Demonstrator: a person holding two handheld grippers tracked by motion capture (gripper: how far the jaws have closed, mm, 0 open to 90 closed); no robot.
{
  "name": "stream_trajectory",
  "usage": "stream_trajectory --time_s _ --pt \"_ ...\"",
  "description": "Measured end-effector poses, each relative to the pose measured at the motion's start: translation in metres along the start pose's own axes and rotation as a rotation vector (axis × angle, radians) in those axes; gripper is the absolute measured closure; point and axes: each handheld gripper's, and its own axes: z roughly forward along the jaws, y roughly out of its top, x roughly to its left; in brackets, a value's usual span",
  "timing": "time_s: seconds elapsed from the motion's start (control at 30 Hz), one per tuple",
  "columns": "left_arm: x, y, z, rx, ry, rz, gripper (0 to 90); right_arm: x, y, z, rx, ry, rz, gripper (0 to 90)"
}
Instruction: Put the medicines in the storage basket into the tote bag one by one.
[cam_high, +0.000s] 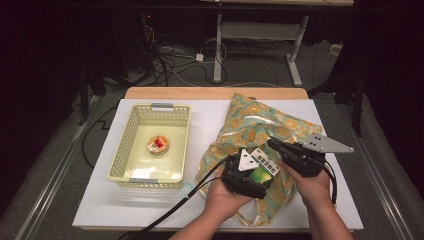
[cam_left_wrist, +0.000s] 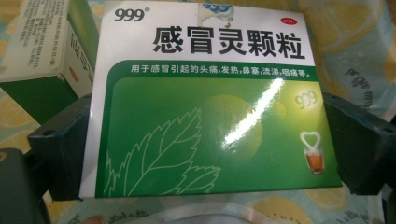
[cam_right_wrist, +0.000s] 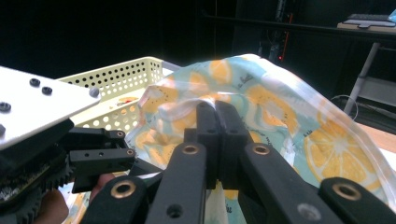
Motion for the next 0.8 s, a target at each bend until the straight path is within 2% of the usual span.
stream_trajectory --time_s 0.17,0.33,0.43,0.5,0.63,0.73,0.8 --pt "0.002 0.004 0.005 0.000 0.014 0.001 5.5 0.001 0.001 0.000 -0.003 0.001 0.001 90.0" --pt "0.005 0.006 0.018 0.017 0.065 0.010 5.3 0.000 0.000 0.001 0.000 0.005 -0.001 90.0" --pt "0.009 0.004 0.027 0.035 0.101 -0.006 4.9 0.000 -0.001 0.002 0.004 0.003 0.003 90.0" --pt "0.011 0.003 0.031 0.047 0.110 -0.012 4.7 0.000 -0.002 0.002 0.006 0.004 0.006 90.0" --pt "0.014 0.001 0.038 0.051 0.077 -0.037 4.1 0.000 -0.003 0.002 0.011 0.007 0.002 90.0" --pt "0.015 0.001 0.038 0.047 0.066 -0.037 3.5 -0.001 -0.003 0.002 0.012 0.006 0.002 90.0" --pt "0.017 0.001 0.038 0.060 0.056 -0.061 2.4 -0.001 -0.003 0.002 0.013 0.006 0.002 90.0"
